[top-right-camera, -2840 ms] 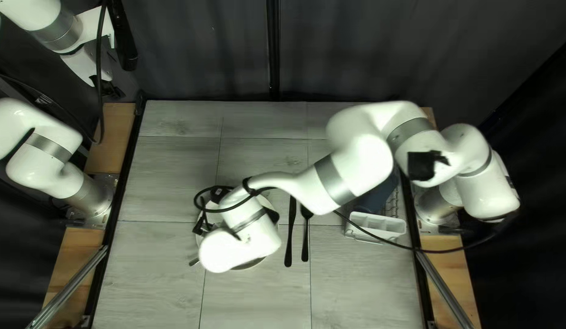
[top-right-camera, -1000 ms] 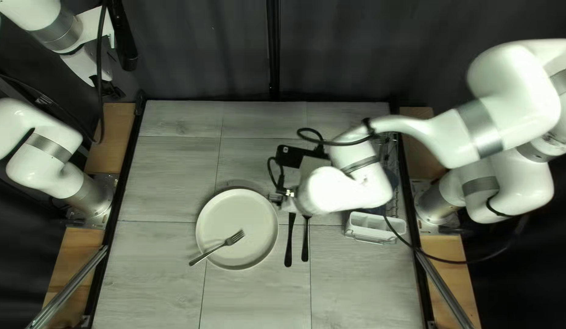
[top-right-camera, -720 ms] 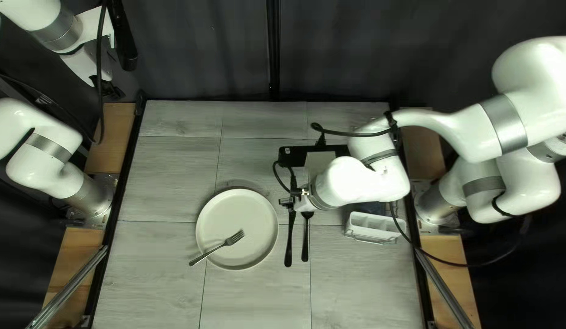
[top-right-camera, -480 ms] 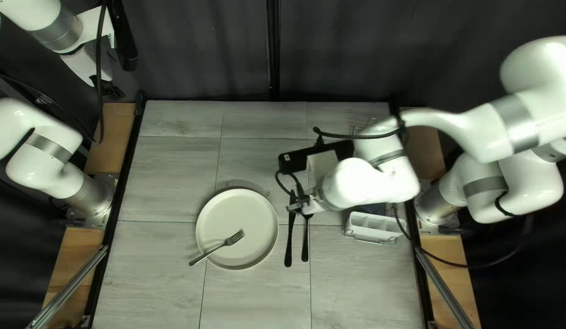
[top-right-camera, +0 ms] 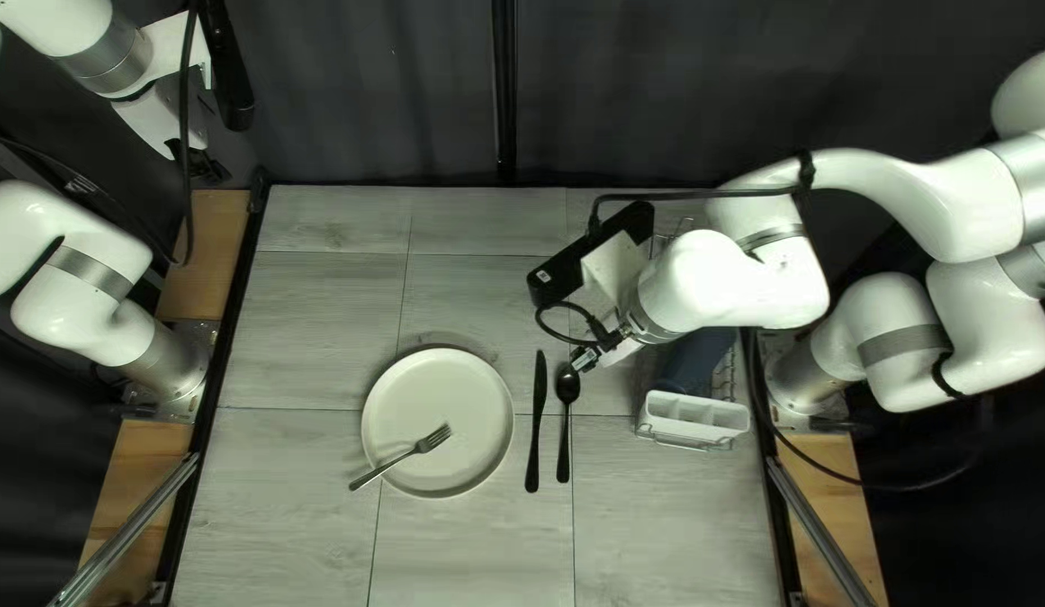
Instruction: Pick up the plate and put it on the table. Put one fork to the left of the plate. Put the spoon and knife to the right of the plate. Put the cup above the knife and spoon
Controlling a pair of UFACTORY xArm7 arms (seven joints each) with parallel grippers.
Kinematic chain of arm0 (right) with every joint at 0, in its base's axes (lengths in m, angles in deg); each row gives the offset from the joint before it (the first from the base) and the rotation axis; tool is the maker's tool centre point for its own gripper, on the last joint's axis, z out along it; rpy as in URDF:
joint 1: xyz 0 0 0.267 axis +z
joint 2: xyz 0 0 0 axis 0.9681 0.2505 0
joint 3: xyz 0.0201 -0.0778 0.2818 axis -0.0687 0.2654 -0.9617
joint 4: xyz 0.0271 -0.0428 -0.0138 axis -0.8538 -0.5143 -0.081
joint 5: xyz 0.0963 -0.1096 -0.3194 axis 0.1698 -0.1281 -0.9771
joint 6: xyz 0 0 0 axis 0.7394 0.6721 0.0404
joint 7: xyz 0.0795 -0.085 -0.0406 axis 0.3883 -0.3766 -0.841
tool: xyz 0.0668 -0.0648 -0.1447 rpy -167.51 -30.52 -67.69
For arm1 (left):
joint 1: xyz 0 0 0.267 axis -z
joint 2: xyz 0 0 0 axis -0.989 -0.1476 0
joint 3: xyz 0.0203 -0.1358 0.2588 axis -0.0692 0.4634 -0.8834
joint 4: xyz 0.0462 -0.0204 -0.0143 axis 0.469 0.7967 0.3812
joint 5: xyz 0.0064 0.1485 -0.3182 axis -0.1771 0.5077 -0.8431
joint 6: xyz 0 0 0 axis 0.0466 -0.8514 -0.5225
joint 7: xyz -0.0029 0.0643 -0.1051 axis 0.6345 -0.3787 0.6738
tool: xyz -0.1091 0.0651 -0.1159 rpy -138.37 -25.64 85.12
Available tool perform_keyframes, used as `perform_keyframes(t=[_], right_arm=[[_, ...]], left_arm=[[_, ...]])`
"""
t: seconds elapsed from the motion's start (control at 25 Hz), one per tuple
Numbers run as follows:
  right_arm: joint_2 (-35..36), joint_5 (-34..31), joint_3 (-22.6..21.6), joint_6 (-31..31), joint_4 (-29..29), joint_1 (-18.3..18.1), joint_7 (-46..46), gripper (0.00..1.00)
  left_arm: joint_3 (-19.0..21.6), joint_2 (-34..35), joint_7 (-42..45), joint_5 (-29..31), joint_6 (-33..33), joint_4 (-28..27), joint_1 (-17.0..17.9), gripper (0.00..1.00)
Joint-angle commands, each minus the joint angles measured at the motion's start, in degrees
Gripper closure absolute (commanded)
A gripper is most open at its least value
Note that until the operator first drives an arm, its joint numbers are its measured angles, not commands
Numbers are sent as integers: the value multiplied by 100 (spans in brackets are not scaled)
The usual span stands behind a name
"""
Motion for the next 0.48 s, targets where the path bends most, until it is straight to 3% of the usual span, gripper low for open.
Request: perform_keyframes(t=[0.04, 0.32, 0.36, 0.48], right_arm=[[-529, -4, 211, 635, -15, 42, -586, 0], [-520, 47, 276, 655, 31, -49, -478, 0], [-612, -42, 284, 650, -89, 15, -706, 0], [-1417, -279, 905, 1014, -580, 614, -2996, 0]], left_arm=[[0, 0, 0, 0, 0, 0, 0, 0], [0, 0, 0, 0, 0, 0, 0, 0], [0, 0, 0, 0, 0, 0, 0, 0], [0, 0, 0, 0, 0, 0, 0, 0]])
